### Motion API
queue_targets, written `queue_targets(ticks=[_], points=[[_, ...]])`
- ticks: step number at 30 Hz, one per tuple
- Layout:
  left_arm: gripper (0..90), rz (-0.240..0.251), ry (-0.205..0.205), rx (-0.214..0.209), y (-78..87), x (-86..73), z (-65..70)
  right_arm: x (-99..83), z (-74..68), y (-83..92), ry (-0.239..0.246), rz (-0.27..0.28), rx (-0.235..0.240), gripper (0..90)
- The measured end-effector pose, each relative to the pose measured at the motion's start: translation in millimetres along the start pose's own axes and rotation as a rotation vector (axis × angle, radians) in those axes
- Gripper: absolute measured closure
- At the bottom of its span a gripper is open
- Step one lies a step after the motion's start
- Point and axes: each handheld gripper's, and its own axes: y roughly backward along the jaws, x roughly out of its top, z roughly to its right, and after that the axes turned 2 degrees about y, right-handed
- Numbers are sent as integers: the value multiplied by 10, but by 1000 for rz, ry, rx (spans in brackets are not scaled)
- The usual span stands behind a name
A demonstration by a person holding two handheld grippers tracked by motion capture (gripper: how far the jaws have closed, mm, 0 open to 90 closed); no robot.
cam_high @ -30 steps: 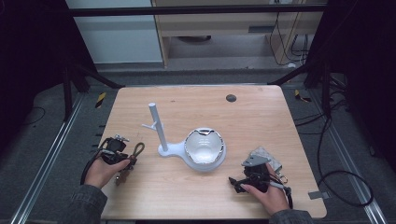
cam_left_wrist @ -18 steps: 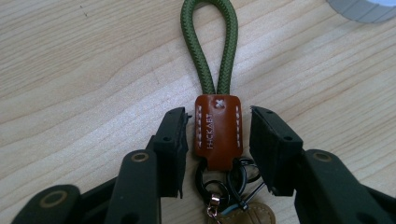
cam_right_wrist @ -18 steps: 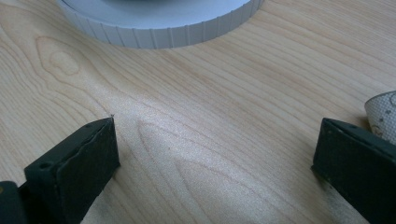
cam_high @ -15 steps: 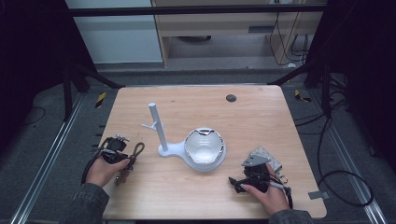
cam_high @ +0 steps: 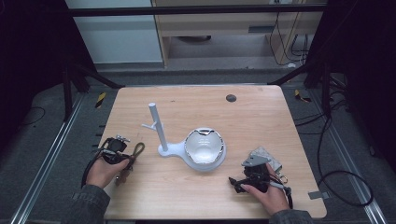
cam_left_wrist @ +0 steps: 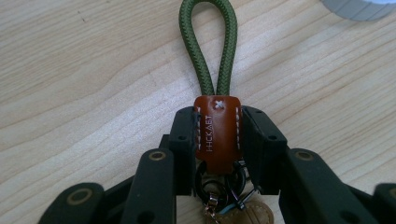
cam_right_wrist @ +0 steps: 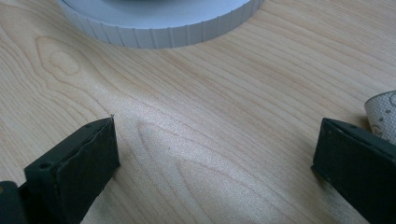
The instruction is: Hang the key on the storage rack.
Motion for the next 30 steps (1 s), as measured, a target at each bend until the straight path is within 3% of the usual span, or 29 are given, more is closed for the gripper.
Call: queue_targets(ticks=[7, 22, 30], points=[[659, 47, -13, -1, 107, -47, 20, 0, 0, 0, 0, 0, 0, 3], [659, 254, -58, -18, 531, -302, 214, 6, 6, -7, -4, 0, -6, 2], [659, 318, -76, -25, 632, -344, 301, 61, 71, -65, -30, -2, -27, 3]])
